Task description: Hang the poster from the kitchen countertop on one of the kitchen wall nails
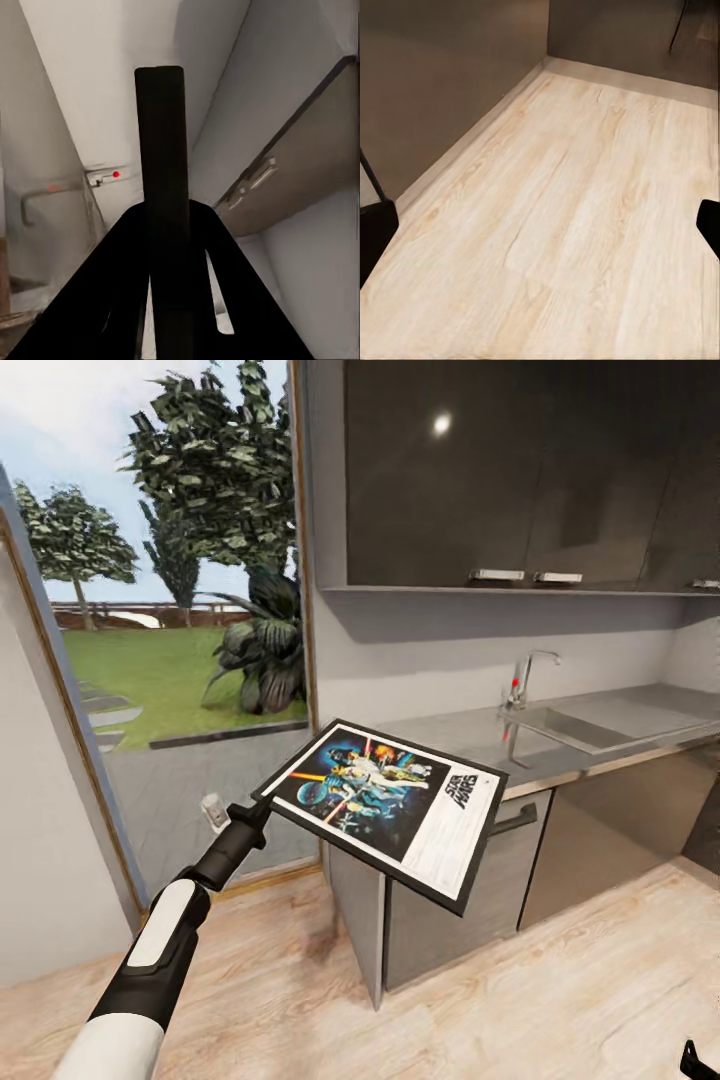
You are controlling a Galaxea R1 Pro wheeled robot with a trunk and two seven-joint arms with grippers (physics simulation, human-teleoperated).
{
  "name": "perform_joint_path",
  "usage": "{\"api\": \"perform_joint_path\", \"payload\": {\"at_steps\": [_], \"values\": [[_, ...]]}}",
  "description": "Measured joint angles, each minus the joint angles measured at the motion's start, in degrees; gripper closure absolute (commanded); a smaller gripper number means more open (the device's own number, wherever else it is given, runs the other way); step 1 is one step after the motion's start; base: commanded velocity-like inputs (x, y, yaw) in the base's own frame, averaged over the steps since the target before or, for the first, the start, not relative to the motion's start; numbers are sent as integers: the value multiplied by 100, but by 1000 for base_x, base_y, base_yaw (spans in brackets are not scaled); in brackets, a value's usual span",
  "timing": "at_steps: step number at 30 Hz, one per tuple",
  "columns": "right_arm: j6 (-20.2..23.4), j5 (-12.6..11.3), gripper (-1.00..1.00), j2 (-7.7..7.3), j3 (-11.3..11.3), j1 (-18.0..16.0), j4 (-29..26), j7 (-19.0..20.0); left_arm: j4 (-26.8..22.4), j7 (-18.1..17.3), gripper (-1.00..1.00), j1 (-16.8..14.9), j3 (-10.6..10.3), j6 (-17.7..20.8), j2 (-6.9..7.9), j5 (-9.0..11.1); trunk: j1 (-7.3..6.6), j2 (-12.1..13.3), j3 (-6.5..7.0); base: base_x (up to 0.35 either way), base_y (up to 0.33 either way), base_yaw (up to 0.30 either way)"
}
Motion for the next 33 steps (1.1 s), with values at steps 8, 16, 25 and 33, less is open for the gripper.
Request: {"api": "perform_joint_path", "payload": {"at_steps": [8, 16, 25, 33], "values": [[-2, 472, -100, 23, 18, 2, 3, 0, -62, -23, 100, 0, 10, 231, 5, 8, 0, -1, 0, -337, 0, 0], [-2, 625, -100, 34, 23, 2, 3, 7, -86, -32, 100, 0, 5, 251, 5, 8, 0, 0, 0, -337, 0, 0], [-2, 636, -100, 34, 23, 2, 3, 8, -113, -85, 100, -1, -7, 245, 5, 4, 0, 0, -34, -338, 0, 0], [-2, 637, -100, 34, 23, 2, 4, 8, -300, -294, 100, -1, -26, 312, 6, -23, 0, 0, -102, -334, 0, 0]]}}
